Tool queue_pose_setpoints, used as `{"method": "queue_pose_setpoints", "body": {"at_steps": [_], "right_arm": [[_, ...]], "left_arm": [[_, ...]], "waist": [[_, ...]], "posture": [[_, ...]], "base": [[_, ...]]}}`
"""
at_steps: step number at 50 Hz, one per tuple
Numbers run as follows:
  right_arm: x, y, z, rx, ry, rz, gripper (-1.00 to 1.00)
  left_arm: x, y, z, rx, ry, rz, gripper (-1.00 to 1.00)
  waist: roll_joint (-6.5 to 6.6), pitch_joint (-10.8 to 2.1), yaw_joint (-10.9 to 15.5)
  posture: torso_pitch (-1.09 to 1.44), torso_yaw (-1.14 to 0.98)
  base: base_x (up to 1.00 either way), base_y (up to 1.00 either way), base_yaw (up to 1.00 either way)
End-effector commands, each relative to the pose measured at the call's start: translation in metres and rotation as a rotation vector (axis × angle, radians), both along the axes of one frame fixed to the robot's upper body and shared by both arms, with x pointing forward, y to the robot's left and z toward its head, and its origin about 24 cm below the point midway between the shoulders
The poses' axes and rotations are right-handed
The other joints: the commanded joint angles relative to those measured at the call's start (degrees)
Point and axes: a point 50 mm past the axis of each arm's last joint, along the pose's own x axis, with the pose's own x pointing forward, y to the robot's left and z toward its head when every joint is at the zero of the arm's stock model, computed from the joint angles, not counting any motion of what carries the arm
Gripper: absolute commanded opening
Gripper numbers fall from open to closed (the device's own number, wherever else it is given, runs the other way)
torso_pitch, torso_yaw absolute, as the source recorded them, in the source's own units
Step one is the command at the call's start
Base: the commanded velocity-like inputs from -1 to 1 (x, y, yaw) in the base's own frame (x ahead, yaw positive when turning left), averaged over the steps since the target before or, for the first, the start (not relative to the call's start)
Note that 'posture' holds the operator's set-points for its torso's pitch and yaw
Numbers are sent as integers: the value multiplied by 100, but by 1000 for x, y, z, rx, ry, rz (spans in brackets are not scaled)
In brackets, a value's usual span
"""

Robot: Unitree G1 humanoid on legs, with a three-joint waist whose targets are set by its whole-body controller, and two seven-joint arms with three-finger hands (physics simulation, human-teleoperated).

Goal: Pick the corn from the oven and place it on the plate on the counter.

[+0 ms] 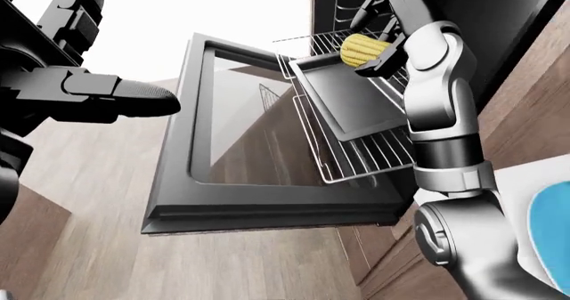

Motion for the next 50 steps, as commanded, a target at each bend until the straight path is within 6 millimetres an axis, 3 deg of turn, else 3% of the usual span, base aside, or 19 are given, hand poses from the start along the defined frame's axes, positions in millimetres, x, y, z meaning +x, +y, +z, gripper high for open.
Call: {"method": "queue_pose_setpoints", "body": {"at_steps": [1,2,3,4,5,7,12,18,21,22,23,25,29,38,40,41,42,44,50], "right_arm": [[-10,4,25,-18,-106,8,-100],[-11,5,26,-20,-107,13,-100],[-11,6,26,-19,-108,17,-100],[-13,8,27,-20,-110,23,-100],[-13,8,28,-21,-111,25,-100],[-13,9,26,-22,-109,30,-100],[-16,11,27,-26,-109,46,-100],[-17,14,26,-31,-106,53,-100],[-18,12,21,-20,-99,54,-100],[-20,12,21,7,-101,58,-100],[-22,12,21,12,-98,64,-100],[-28,12,20,31,-92,84,-100],[-38,7,25,50,-107,86,-100],[-48,2,29,63,-123,101,-100],[-49,3,27,58,-123,103,-100],[-49,3,27,57,-123,106,-100],[-50,3,28,57,-124,106,-100],[-49,3,28,60,-124,107,-100],[-48,5,31,63,-128,113,-100]], "left_arm": [[-5,2,9,-14,-59,9,100],[-6,2,10,-18,-62,8,100],[-6,2,10,-22,-62,7,100],[-7,3,10,-26,-62,6,100],[-7,3,10,-25,-62,6,100],[-6,3,10,-27,-61,7,100],[-6,2,11,-27,-63,5,100],[-5,3,10,-31,-61,6,100],[-4,2,7,-31,-57,4,100],[-4,2,6,-31,-55,3,100],[-3,1,5,-28,-53,1,100],[-3,0,4,-24,-52,-4,100],[-3,-1,5,-19,-54,-8,100],[-4,-4,6,-14,-56,-17,100],[-4,-5,6,-13,-57,-18,100],[-4,-6,6,-9,-57,-18,100],[-4,-6,6,-10,-56,-18,100],[-3,-6,6,-9,-56,-18,100],[-4,-5,5,-15,-55,-15,100]], "waist": [[-21,-186,-11],[-159,-228,-7],[-413,-316,-11],[-176,-241,-10],[-255,-303,30],[-220,-337,51],[-61,-192,136],[34,-189,139],[196,-133,107],[320,-147,96],[668,-234,56],[444,-7,27],[290,-93,-11],[-115,-63,12],[-367,-111,7],[-648,-224,-32],[-411,-109,-17],[-312,-251,-30],[21,-41,32]], "posture": [[6,0],[6,0],[6,0],[6,0],[6,0],[6,0],[6,0],[6,0],[6,0],[6,0],[6,0],[6,0],[6,0],[6,0],[6,0],[6,0],[6,0],[6,0],[6,0]], "base": [[-19,0,0],[-19,2,0],[-20,0,0],[-19,2,0],[-19,2,0],[-20,3,0],[-19,3,0],[-20,22,0],[-21,26,0],[-18,0,0],[0,0,-34],[0,0,-59],[0,0,-74],[0,0,-76],[0,0,-76],[0,0,-77],[0,0,-77],[0,0,-76],[0,0,-76]]}}
